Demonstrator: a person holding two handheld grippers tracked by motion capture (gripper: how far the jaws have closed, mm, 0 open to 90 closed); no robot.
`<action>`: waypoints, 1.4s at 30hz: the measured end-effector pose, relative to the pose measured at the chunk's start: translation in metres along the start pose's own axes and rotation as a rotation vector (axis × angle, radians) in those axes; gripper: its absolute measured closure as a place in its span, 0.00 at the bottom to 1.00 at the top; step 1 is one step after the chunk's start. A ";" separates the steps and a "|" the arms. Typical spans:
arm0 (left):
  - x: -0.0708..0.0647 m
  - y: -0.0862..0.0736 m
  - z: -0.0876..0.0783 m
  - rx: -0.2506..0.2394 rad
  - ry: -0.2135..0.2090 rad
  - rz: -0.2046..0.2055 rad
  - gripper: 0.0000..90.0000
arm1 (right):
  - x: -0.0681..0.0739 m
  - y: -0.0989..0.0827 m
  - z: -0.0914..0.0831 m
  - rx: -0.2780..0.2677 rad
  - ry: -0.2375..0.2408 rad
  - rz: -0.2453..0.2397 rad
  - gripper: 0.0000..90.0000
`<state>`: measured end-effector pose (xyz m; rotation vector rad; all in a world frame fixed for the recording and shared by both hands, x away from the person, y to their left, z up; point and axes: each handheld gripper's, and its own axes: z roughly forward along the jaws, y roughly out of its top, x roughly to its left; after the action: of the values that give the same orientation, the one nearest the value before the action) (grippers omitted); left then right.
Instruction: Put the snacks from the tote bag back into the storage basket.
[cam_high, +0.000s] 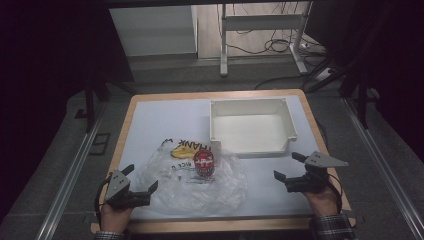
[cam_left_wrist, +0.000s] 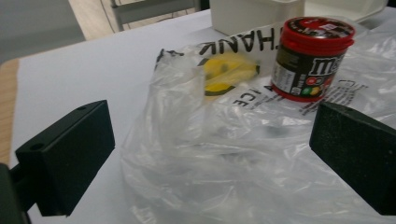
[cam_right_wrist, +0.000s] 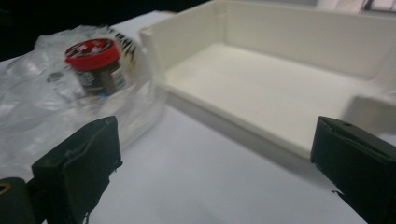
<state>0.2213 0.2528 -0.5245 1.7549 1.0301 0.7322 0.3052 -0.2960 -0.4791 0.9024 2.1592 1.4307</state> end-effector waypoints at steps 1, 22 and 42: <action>0.000 0.000 0.000 -0.001 -0.004 -0.003 0.00 | -0.003 -0.001 -0.001 -0.004 -0.010 -0.004 0.02; -0.006 0.003 0.007 0.009 -0.057 0.012 0.00 | -0.006 -0.006 0.006 0.000 0.025 0.003 0.01; -0.006 0.004 0.007 0.019 -0.066 -0.005 0.00 | 0.004 -0.002 0.014 0.025 0.061 -0.047 0.01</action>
<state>0.2256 0.2441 -0.5241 1.7805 0.9995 0.6588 0.3105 -0.2851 -0.4866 0.8217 2.2324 1.4291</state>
